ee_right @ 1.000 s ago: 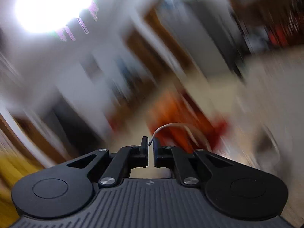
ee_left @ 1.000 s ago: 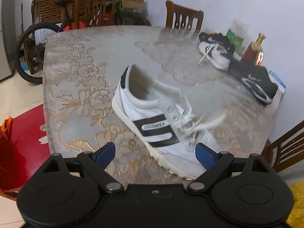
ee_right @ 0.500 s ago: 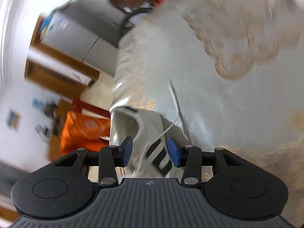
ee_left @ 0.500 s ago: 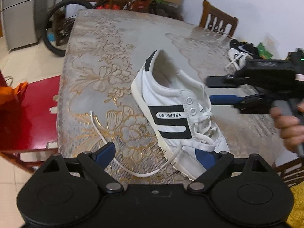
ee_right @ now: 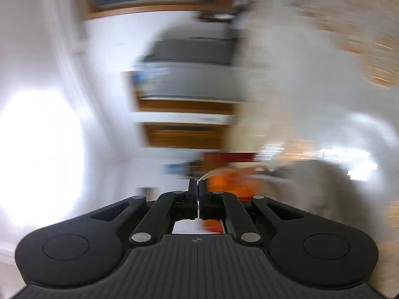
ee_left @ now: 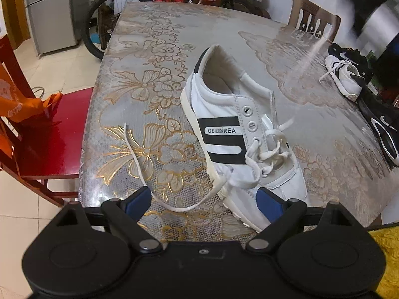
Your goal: Lace up shoes with both hands
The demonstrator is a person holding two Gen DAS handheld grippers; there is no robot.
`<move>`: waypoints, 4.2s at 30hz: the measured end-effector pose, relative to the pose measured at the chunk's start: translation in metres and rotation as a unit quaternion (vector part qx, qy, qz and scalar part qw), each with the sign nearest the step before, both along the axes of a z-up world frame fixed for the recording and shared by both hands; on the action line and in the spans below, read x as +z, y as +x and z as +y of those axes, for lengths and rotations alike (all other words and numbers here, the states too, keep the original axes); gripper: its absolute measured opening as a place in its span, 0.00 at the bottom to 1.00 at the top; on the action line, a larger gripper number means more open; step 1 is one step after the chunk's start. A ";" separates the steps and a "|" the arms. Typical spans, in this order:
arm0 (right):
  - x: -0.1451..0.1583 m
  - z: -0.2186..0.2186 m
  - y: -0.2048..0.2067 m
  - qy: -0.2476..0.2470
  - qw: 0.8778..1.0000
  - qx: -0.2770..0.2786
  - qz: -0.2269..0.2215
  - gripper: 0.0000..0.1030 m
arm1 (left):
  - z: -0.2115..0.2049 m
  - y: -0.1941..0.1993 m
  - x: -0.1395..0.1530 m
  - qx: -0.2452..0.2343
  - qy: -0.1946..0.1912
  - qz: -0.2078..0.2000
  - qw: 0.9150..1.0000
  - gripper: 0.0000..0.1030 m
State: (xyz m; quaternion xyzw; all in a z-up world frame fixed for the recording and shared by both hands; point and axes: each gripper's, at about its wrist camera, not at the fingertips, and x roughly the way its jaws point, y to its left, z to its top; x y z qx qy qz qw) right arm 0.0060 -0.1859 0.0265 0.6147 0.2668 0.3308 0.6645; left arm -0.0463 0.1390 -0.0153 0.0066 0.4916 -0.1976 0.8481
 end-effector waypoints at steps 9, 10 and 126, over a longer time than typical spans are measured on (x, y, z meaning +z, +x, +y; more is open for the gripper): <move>0.080 -0.012 -0.026 -0.162 0.982 -0.025 -0.095 0.04 | 0.003 0.002 0.005 0.033 -0.010 -0.021 0.999 0.88; 0.070 -0.017 -0.027 -0.206 0.976 -0.058 -0.043 0.15 | 0.006 0.002 0.007 0.042 -0.010 -0.024 0.999 0.88; 0.001 0.088 -0.056 -0.575 0.160 0.331 -0.731 0.00 | 0.032 0.045 -0.001 0.258 -0.166 0.156 0.939 0.95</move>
